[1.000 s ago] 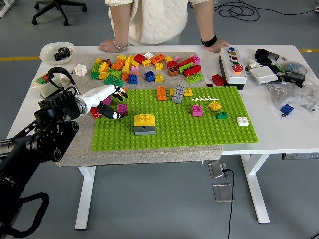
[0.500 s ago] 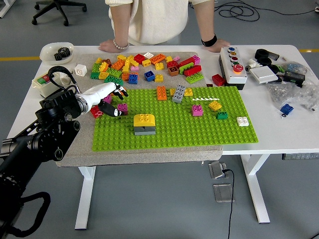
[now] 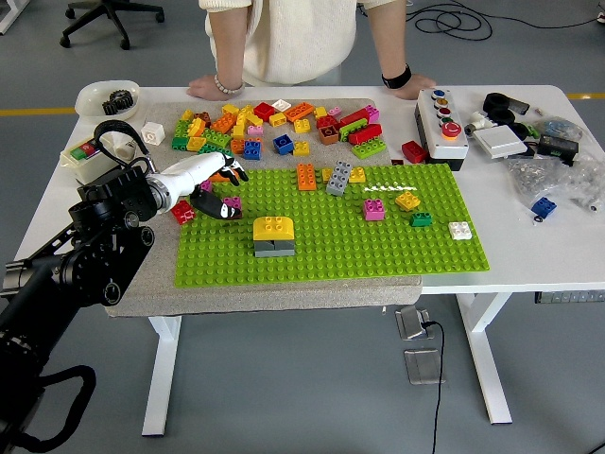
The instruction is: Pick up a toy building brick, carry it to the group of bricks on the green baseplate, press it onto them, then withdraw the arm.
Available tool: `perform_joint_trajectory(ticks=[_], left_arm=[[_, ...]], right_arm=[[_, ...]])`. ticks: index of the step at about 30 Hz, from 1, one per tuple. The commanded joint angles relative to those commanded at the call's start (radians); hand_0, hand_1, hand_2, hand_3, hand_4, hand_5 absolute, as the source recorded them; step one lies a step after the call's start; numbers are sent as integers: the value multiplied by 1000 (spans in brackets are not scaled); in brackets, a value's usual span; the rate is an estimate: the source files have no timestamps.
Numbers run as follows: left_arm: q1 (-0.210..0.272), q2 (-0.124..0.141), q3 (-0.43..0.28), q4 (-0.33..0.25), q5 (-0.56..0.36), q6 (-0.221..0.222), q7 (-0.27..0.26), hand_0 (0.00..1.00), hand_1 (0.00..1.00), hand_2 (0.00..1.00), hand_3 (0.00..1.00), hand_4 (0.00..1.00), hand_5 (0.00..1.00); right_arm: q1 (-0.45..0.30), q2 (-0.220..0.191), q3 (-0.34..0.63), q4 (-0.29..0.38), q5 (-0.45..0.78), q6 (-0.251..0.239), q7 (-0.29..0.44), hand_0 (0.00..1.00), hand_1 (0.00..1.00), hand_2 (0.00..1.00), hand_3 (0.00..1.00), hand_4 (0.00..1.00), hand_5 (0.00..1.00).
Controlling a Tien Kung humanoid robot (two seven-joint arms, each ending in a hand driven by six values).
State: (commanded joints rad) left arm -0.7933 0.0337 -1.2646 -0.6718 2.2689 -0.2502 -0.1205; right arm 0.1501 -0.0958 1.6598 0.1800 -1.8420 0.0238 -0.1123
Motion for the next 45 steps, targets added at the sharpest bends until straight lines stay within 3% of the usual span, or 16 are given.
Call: perform_joint_trajectory(ticks=[20,35,45], left_arm=[[-17,20,27,79,0,16,-3,815,786,678,687,797,142],[-29,25,-5,57,0,25,-5,817,785,678,686,796,147],[-18,16,7,27,0,-6,1,814,783,670,687,793,150]], right_arm=[[1,0,-1,0,-2,1,0,744,645,682,623,827,519],[1,1,0,0,2,2,2,744,645,682,623,828,519],[2,2,-1,0,4,2,2,744,646,682,623,828,518]])
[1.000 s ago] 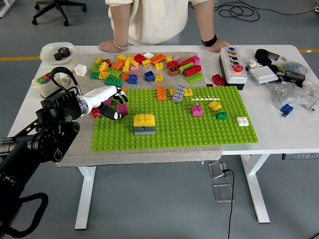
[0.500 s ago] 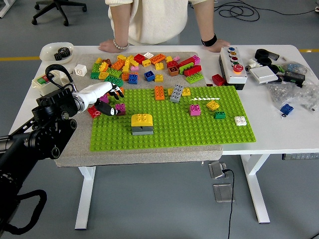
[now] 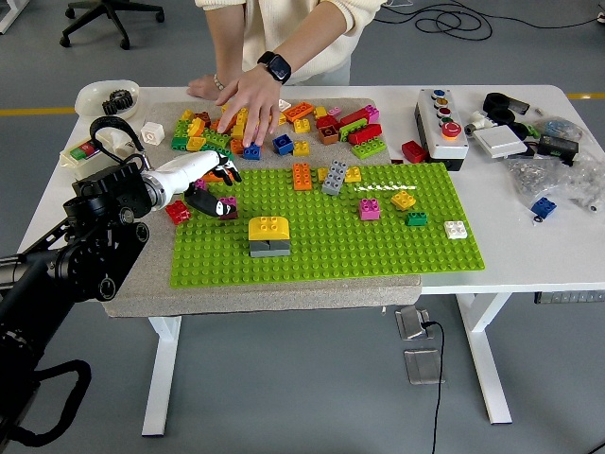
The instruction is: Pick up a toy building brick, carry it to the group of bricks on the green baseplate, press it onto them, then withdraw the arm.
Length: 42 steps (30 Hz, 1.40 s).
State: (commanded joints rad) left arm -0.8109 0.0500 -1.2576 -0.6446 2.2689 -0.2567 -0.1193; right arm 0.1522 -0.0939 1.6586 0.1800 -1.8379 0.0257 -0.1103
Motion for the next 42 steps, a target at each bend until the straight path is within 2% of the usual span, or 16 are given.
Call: perform_joint_trajectory(ticks=[19,42], left_arm=[[4,0,8,23,0,7,-5,816,783,669,686,793,150],[8,-3,13,56,0,35,-10,819,785,670,686,794,150]], right_arm=[[1,0,-2,0,0,0,0,745,645,682,624,831,522],[0,0,-8,0,-1,1,-1,745,645,682,625,834,525]])
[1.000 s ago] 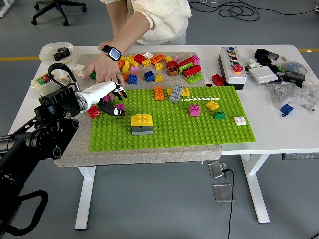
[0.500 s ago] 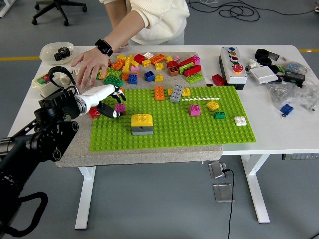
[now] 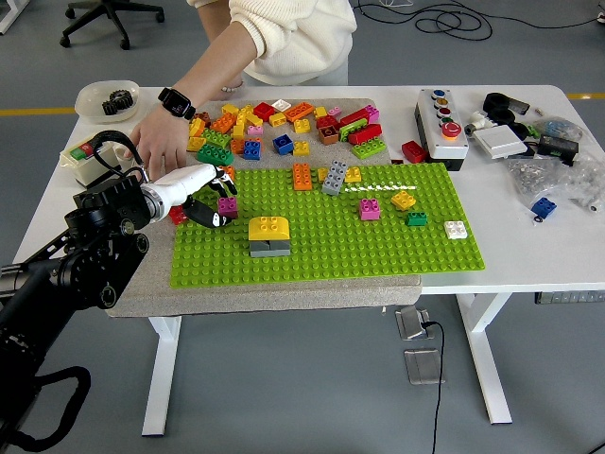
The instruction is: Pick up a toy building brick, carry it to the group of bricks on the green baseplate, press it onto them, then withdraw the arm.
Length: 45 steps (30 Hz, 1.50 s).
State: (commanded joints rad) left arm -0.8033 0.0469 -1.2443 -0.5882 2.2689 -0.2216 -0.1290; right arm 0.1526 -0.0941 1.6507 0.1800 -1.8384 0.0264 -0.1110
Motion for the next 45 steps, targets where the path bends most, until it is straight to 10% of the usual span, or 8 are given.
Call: perform_joint_trajectory(ticks=[45], left_arm=[[-9,-14,13,52,0,66,3,739,718,587,563,695,107]], right_arm=[[2,1,2,0,3,-1,0,744,645,682,627,835,523]])
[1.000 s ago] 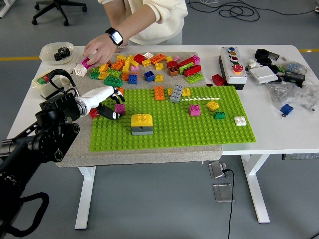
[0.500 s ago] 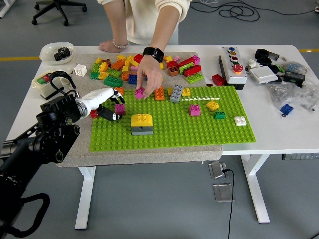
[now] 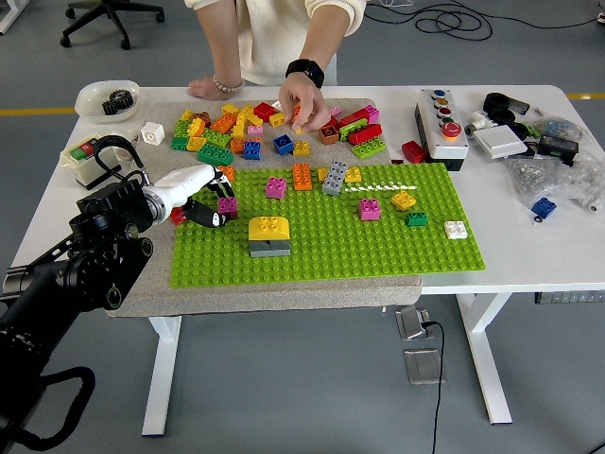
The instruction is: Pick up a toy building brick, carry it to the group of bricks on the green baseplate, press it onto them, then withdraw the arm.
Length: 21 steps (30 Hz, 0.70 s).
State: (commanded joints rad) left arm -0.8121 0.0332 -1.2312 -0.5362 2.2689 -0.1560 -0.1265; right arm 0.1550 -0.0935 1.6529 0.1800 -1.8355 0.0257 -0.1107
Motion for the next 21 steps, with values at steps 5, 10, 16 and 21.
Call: perform_joint_trajectory(ticks=[5,10,16,21], left_arm=[[1,-2,7,5,0,1,-1,724,707,577,553,681,96],[2,-2,8,6,0,7,-2,650,643,560,542,612,73],[2,-2,4,-1,0,23,-4,621,605,556,542,563,65],[1,-3,-3,-8,0,33,-5,609,590,557,546,560,66]], right_arm=[[1,0,1,0,0,0,0,745,645,682,628,835,523],[0,0,1,0,0,0,0,744,645,682,629,837,520],[-1,0,1,0,-2,0,0,745,645,683,630,837,518],[-1,0,1,0,-1,0,0,745,645,682,630,838,519]])
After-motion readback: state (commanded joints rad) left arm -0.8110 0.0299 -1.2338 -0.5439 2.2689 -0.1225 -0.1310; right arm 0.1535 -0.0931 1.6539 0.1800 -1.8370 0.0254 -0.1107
